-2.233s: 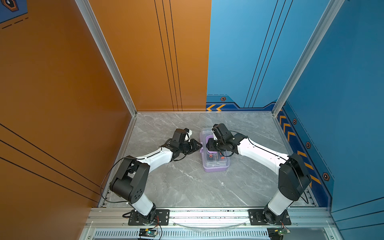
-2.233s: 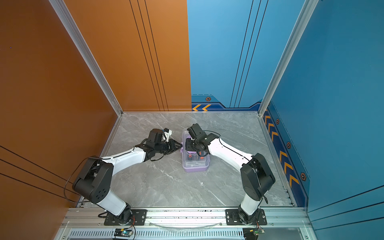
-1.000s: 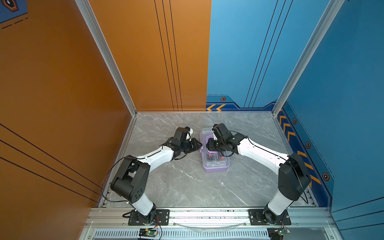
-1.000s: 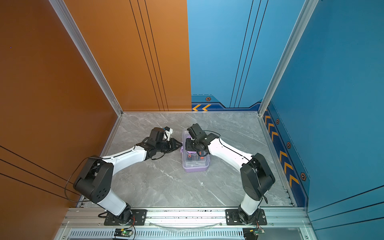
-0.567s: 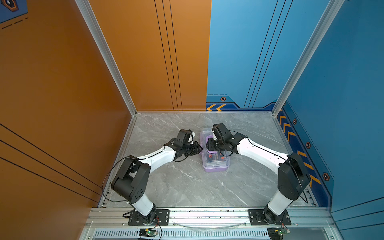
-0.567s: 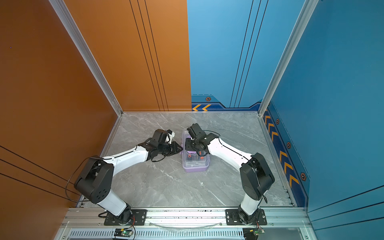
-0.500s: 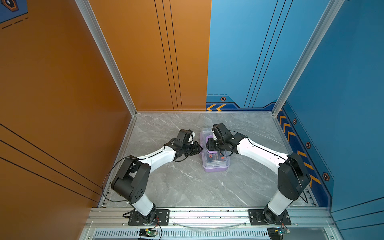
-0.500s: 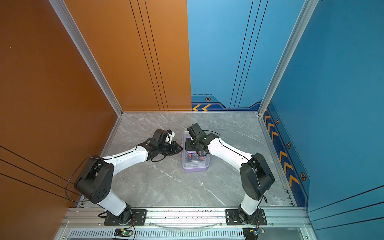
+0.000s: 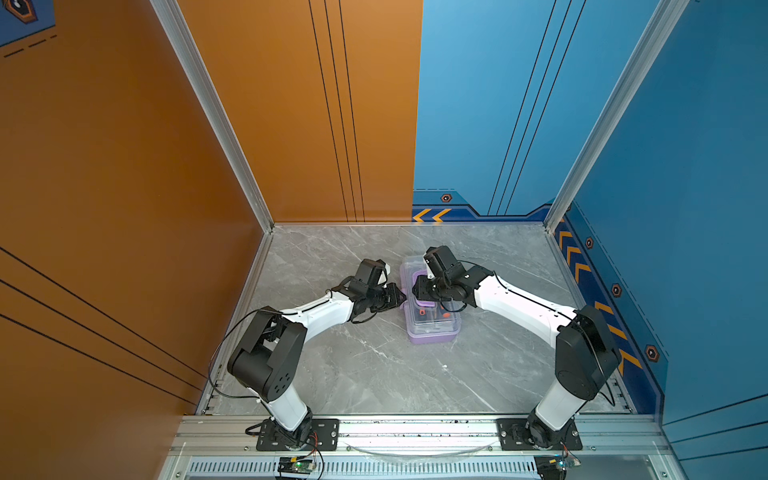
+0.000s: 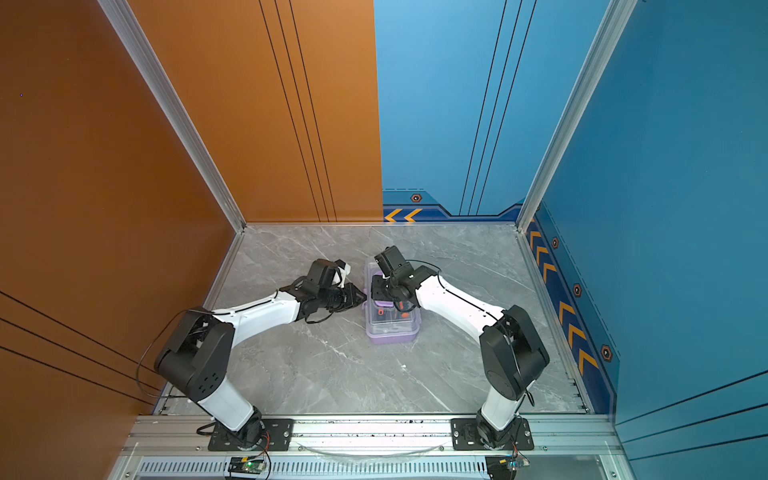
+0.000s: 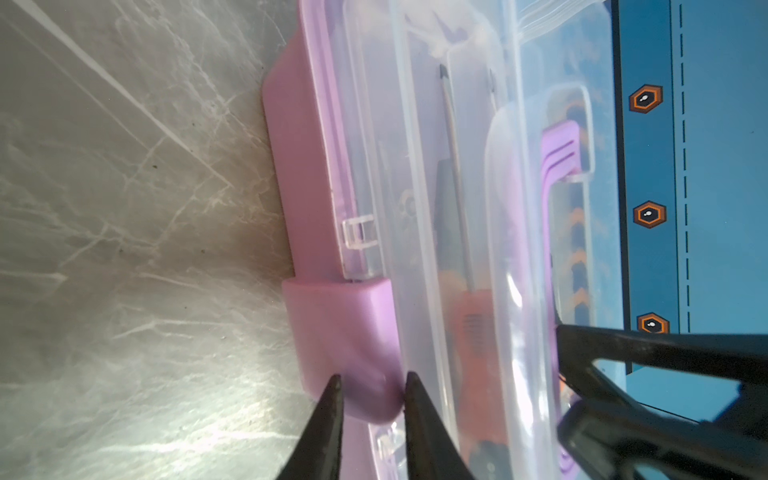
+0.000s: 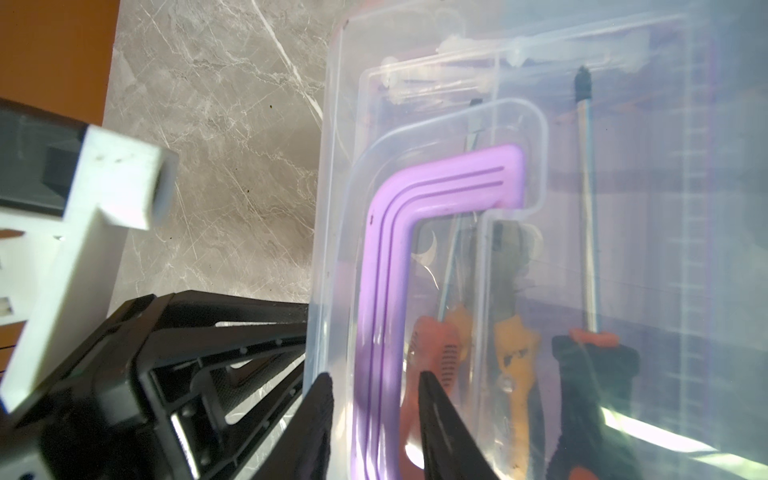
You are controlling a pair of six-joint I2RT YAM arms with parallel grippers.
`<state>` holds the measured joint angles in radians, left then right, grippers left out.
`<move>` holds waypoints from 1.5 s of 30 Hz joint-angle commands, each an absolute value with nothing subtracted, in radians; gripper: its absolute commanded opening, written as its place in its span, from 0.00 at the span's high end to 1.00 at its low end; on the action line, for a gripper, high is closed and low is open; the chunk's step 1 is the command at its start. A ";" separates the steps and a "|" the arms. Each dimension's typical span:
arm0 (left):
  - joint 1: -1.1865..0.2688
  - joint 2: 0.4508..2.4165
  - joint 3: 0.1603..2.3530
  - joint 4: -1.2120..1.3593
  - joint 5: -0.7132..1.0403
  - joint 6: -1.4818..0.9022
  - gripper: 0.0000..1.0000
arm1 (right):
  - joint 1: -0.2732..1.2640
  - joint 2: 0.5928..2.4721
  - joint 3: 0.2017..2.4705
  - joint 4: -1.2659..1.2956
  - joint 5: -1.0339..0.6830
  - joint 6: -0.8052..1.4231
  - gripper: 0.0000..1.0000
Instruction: Pack the tool kit
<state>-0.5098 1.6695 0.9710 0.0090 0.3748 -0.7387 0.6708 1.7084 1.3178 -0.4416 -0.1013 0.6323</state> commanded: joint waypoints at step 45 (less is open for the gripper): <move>-0.771 1.995 0.622 1.186 0.178 -1.258 0.65 | 0.659 1.815 0.885 -0.129 -0.405 0.777 0.62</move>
<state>-0.6605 1.8969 0.6262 1.1275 -0.0513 -1.1778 0.6121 1.6554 1.0172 0.0467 -0.1944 0.7547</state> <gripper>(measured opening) 0.351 0.377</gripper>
